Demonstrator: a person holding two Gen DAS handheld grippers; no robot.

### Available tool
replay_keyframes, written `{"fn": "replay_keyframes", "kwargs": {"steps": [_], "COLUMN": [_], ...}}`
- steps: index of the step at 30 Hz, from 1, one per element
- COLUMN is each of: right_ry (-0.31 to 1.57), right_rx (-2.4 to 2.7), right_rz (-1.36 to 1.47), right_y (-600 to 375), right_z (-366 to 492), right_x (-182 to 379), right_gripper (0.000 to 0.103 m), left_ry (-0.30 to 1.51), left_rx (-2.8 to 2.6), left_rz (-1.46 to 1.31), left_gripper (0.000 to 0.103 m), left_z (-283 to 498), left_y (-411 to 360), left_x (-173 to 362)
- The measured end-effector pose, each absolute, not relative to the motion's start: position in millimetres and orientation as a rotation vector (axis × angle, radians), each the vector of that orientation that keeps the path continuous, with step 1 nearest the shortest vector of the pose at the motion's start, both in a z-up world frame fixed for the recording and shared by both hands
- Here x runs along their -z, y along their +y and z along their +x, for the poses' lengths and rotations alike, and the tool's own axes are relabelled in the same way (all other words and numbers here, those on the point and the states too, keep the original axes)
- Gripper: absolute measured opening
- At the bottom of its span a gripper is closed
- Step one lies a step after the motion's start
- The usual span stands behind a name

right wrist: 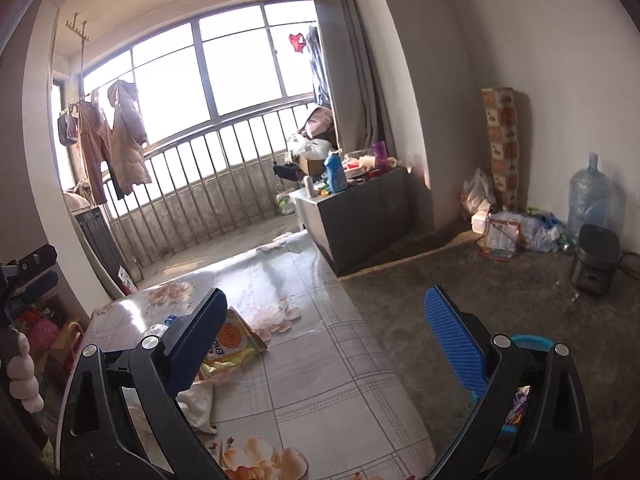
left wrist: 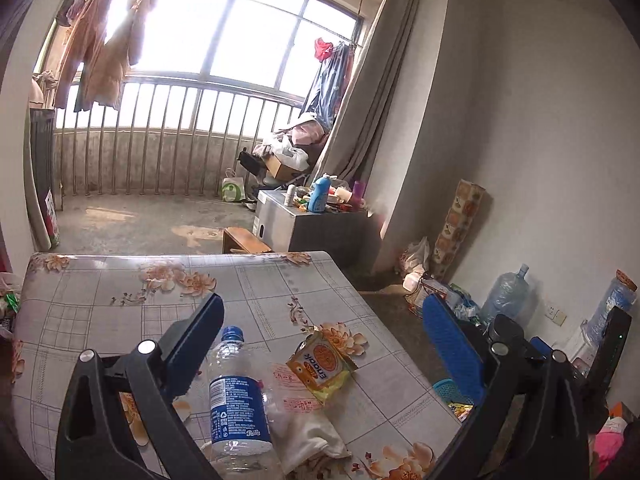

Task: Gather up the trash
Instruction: 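Move both grippers back to the table toward the Pepsi bottle, then close the right gripper around the middle of the Pepsi bottle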

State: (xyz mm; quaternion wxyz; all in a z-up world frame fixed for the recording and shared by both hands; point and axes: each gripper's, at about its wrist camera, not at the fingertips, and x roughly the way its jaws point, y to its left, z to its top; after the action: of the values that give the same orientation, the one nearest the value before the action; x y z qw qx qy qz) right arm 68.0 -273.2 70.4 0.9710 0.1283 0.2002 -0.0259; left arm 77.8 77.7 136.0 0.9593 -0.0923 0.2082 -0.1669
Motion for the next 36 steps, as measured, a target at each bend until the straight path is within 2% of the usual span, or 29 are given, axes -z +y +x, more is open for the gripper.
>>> {"fn": "replay_keyframes", "kwargs": {"steps": [12, 21, 24, 32, 36], "right_ry": [0.544, 0.717, 0.813, 1.109, 1.181], "right_rx": [-0.148, -0.33, -0.413, -0.555, -0.572], "right_rz": [0.306, 0.39, 0.429, 0.546, 0.592], "right_y": [-202.5, -161.5, -141.8, -88.8, -78.6], "right_z": [86.3, 114.9, 132.1, 178.8, 189.4], "right_x": [-65.6, -48.4, -36.5, 13.8, 28.9], "right_gripper": [0.095, 0.086, 0.08, 0.062, 0.059], "left_ry": [0.531, 0.635, 0.682, 0.849, 0.911], "left_rx": [0.198, 0.155, 0.139, 0.175, 0.216], "left_rz": [-0.182, -0.197, -0.242, -0.324, -0.34], "left_gripper": [0.097, 0.093, 0.085, 0.053, 0.039], "left_z": [66.7, 77.8, 87.5, 123.9, 139.4], "left_y": [149.0, 172.9, 184.2, 194.2, 187.8], "left_x": [-86.1, -39.0, -23.7, 22.7, 40.3]}}
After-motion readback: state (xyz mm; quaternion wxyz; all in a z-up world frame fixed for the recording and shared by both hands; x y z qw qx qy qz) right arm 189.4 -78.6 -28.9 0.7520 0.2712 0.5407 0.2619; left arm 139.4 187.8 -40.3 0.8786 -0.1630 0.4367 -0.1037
